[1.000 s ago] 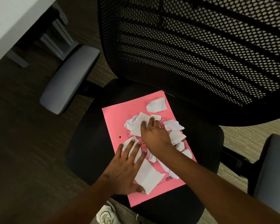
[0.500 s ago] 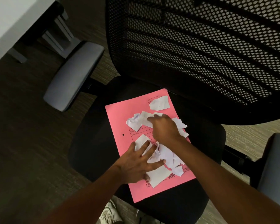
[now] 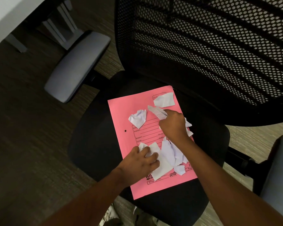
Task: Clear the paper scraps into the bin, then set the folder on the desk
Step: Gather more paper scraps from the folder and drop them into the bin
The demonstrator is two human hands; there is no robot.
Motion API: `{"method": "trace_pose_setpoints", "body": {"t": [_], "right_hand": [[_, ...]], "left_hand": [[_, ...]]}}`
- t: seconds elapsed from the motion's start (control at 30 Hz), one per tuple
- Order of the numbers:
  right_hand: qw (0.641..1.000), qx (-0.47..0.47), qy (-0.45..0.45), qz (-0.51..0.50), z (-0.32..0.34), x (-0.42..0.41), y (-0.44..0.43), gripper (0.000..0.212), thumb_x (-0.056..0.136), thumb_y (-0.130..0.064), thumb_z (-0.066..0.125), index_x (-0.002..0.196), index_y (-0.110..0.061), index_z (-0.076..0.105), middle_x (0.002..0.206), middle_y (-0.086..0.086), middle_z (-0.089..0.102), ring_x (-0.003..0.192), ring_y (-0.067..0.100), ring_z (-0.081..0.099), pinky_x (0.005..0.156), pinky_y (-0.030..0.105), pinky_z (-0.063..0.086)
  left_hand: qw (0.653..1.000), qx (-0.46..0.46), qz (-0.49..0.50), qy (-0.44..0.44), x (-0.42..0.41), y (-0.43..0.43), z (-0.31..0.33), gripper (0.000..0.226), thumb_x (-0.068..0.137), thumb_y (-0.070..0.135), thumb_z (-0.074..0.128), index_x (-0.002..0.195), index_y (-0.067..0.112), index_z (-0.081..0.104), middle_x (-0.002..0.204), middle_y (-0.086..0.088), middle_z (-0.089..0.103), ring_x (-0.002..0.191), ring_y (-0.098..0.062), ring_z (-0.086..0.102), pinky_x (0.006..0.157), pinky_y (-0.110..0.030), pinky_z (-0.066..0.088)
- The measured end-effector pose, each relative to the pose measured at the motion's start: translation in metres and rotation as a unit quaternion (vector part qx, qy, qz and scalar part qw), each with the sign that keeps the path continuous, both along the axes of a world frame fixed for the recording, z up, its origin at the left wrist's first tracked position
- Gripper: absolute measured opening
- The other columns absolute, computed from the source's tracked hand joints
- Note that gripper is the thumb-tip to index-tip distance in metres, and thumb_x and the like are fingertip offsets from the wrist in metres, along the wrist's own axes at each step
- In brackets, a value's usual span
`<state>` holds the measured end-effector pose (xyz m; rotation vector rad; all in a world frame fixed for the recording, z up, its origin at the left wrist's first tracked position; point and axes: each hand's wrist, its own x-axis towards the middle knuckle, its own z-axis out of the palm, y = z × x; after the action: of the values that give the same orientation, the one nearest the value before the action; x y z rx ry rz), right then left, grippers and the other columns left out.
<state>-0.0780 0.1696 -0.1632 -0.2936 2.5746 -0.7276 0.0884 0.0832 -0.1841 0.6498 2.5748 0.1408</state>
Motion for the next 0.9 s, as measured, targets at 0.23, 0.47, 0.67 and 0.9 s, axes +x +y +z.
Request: {"method": "trace_pose_setpoints", "body": {"t": [0.23,0.47,0.67,0.9], "right_hand": [[0.999,-0.005,-0.012,-0.03,0.002,0.003,0.002,0.007,0.085,-0.009,0.062,0.09,-0.006,0.067,0.091,0.013,0.07,0.081,0.031,0.068,0.07,0.036,0.058],[1.0,0.004,-0.004,-0.013,0.002,0.006,0.002,0.011,0.085,-0.011,0.063,0.093,-0.006,0.067,0.094,0.014,0.071,0.083,0.032,0.069,0.074,0.038,0.058],[1.0,-0.007,0.008,-0.004,0.003,0.008,0.002,0.013,0.085,-0.01,0.062,0.096,-0.006,0.068,0.097,0.014,0.072,0.085,0.033,0.068,0.075,0.038,0.058],[0.995,-0.046,-0.016,-0.089,0.009,0.008,0.002,0.011,0.084,-0.009,0.063,0.076,-0.012,0.056,0.071,0.004,0.058,0.073,0.028,0.066,0.062,0.028,0.05]], "left_hand": [[0.995,0.037,0.097,0.011,-0.006,0.008,0.006,0.058,0.088,0.052,0.051,0.132,0.016,0.04,0.148,-0.016,0.035,0.128,-0.038,0.039,0.097,-0.051,0.041],[0.978,0.011,0.209,-0.025,-0.007,0.033,0.008,0.08,0.078,0.072,0.047,0.133,0.017,0.036,0.159,-0.017,0.005,0.138,-0.039,0.024,0.103,-0.05,0.032],[0.982,-0.018,0.186,0.016,-0.013,0.029,0.006,0.061,0.086,0.059,0.046,0.127,0.015,0.045,0.155,-0.021,0.02,0.133,-0.04,0.035,0.093,-0.051,0.042],[0.976,-0.019,0.213,-0.031,-0.015,0.044,0.011,0.077,0.076,0.05,0.067,0.136,0.016,0.033,0.156,-0.02,0.014,0.142,-0.046,0.005,0.105,-0.06,0.029]]}}
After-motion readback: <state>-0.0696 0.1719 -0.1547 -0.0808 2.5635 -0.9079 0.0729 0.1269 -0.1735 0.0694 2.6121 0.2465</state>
